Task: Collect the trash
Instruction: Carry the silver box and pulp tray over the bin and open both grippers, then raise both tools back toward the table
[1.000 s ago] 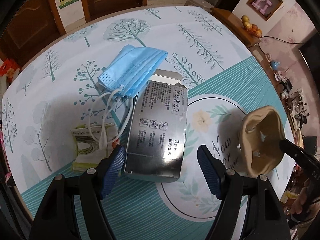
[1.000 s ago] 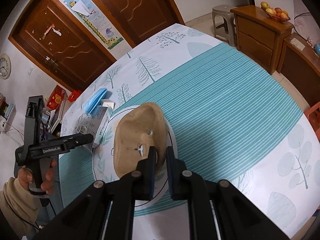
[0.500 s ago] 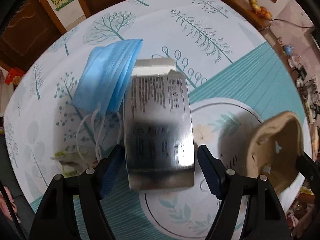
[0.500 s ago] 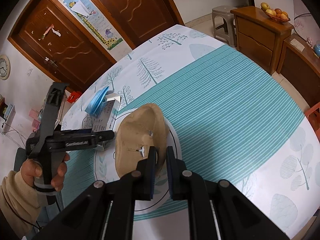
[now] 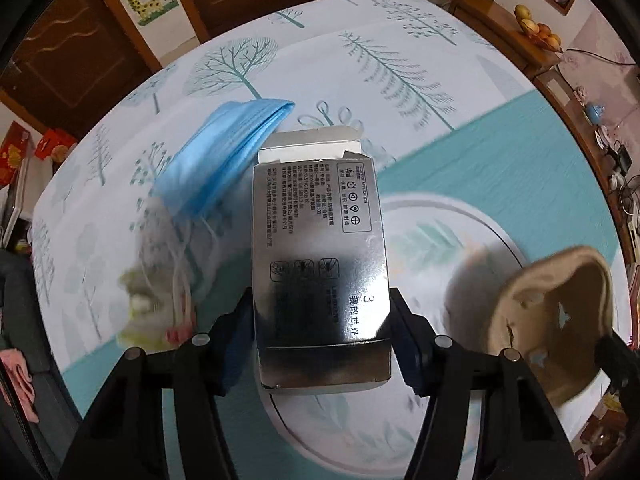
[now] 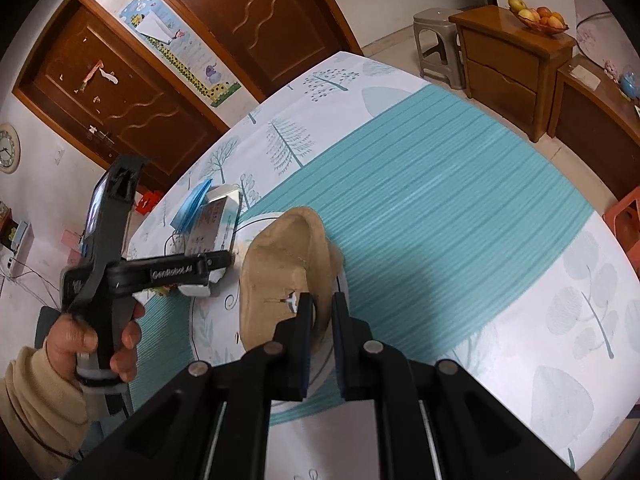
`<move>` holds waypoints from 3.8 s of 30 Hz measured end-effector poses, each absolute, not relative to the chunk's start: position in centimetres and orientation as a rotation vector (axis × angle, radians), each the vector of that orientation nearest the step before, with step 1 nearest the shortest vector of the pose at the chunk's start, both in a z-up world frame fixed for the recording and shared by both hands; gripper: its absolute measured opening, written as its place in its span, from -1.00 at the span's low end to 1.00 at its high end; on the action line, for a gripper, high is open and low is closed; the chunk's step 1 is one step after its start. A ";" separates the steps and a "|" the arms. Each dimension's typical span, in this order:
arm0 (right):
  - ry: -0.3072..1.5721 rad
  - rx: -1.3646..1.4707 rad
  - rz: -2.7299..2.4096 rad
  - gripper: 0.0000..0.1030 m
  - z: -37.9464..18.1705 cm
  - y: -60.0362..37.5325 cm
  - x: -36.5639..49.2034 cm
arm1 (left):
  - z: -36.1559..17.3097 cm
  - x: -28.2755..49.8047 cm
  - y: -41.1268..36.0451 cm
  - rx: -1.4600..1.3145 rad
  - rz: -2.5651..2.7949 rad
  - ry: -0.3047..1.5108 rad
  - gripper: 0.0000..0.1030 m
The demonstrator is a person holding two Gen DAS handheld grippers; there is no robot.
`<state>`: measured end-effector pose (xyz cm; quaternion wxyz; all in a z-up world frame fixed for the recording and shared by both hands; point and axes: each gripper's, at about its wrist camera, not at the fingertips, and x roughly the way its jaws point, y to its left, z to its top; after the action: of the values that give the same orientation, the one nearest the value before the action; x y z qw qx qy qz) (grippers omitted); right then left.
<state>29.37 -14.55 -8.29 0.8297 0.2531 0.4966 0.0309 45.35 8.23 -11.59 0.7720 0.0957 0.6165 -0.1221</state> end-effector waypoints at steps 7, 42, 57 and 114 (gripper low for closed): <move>1.055 0.550 0.108 -0.86 -7.6 -16.2 25.3 | -8.4 36.4 6.5 0.160 -0.305 1.329 0.16; 1.259 0.353 0.384 -0.87 -11.1 -24.7 -1.8 | -9.1 -0.2 -5.9 0.073 -0.228 1.472 0.17; 1.398 0.389 0.246 -0.86 -25.4 -23.3 -4.3 | -25.4 -0.8 -5.7 0.122 -0.251 1.630 0.17; 1.172 0.239 0.205 -0.26 -7.5 -22.8 -1.9 | -2.7 0.7 -1.5 0.018 -0.066 1.175 0.80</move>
<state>-1.90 -22.78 -7.53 0.8214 0.1121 0.5509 0.0965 0.74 -1.54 -2.69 0.8318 0.0086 0.5541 -0.0310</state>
